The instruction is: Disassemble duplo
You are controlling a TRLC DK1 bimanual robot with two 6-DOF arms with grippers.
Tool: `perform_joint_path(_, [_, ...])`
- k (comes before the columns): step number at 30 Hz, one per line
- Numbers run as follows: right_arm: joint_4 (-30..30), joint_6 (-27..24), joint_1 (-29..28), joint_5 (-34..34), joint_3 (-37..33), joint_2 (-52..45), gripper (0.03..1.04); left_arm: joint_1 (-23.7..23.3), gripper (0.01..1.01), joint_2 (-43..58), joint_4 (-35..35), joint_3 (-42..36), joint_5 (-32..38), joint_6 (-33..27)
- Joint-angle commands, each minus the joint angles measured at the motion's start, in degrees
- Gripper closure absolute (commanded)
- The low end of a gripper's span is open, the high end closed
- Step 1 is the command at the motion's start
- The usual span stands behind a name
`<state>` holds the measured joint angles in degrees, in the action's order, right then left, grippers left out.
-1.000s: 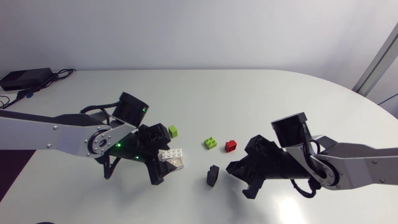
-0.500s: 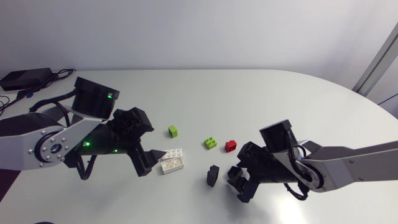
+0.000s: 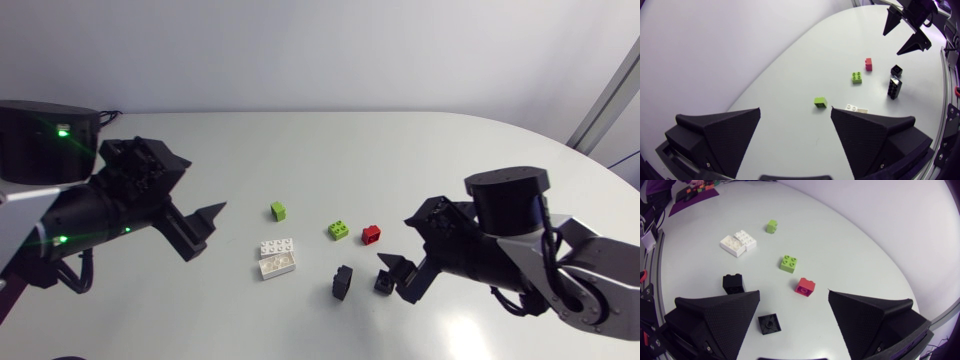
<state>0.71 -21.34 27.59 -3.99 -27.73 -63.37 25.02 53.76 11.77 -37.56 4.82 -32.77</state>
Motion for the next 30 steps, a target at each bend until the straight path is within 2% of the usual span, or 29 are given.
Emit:
perform_joint_path(1, [-1.9, 2.3, -1.8, 1.3, 0.2, 3.5, 0.07, -1.5, 0.048, -4.4, 0.4, 1.8, 1.3, 1.7])
perform_joint_path(7, [-4.4, 4.0, -5.2, 5.7, 1.4, 13.5, 0.07, -1.9, 0.046, -11.2, 0.4, 3.6, 8.2, 2.4])
perform_joint_path(9, [-4.5, 3.0, -5.2, 8.9, 1.9, 17.5, 0.07, -1.9, 0.044, -14.0, 0.5, 4.4, 9.2, 2.2])
perform_joint_path(11, [-4.3, -0.2, -5.2, 12.0, 2.3, 21.2, 0.07, -1.7, 0.044, -16.7, 0.5, 5.1, 10.6, 2.3])
perform_joint_path(15, [-4.1, -0.8, -4.3, 18.5, 2.7, 27.8, 0.07, -1.2, 0.044, -20.4, 0.2, 6.3, 14.4, 2.6])
perform_joint_path(19, [-7.3, -0.9, -4.2, 19.5, 2.1, 32.4, 0.07, -1.1, 0.044, -25.5, -2.4, 8.5, 18.5, 2.4])
perform_joint_path(23, [-7.5, -2.7, -4.4, 19.6, 2.8, 36.3, 0.07, -1.2, 0.046, -29.1, -1.1, 9.5, 20.4, -0.5])
perform_joint_path(30, [-10.7, -2.4, -4.9, 19.6, 3.8, 44.7, 0.07, -1.1, 0.046, -32.1, -0.5, 9.2, 24.0, -1.1])
